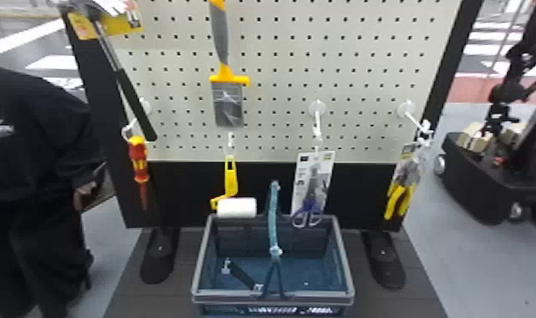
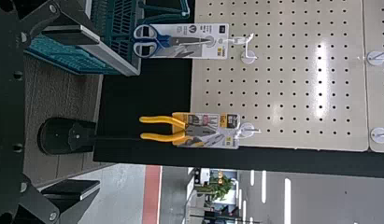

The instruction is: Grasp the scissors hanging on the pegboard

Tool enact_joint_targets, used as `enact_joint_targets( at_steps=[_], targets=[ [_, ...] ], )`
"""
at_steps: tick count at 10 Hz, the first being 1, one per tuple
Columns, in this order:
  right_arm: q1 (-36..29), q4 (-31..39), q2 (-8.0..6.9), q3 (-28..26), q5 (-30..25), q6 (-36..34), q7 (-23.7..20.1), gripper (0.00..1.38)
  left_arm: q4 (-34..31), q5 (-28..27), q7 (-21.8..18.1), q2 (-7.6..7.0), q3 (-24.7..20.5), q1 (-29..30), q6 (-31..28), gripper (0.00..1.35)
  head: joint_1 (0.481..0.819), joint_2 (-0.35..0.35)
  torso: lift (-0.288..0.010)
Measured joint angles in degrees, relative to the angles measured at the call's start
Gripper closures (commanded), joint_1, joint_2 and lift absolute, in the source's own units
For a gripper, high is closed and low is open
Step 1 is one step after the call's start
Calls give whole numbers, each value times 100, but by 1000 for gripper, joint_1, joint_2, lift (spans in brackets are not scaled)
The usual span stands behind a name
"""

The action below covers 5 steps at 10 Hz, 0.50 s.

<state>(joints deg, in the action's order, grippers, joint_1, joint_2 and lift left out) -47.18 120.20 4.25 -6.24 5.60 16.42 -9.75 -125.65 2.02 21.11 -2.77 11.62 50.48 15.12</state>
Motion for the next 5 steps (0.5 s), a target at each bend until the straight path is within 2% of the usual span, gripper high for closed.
enact_joint_targets(
  at_steps=[5],
  targets=[
    [4, 3, 5, 0, 18, -8, 0, 196, 0, -1, -1, 13, -10, 12, 9, 157, 549, 0, -100]
  ],
)
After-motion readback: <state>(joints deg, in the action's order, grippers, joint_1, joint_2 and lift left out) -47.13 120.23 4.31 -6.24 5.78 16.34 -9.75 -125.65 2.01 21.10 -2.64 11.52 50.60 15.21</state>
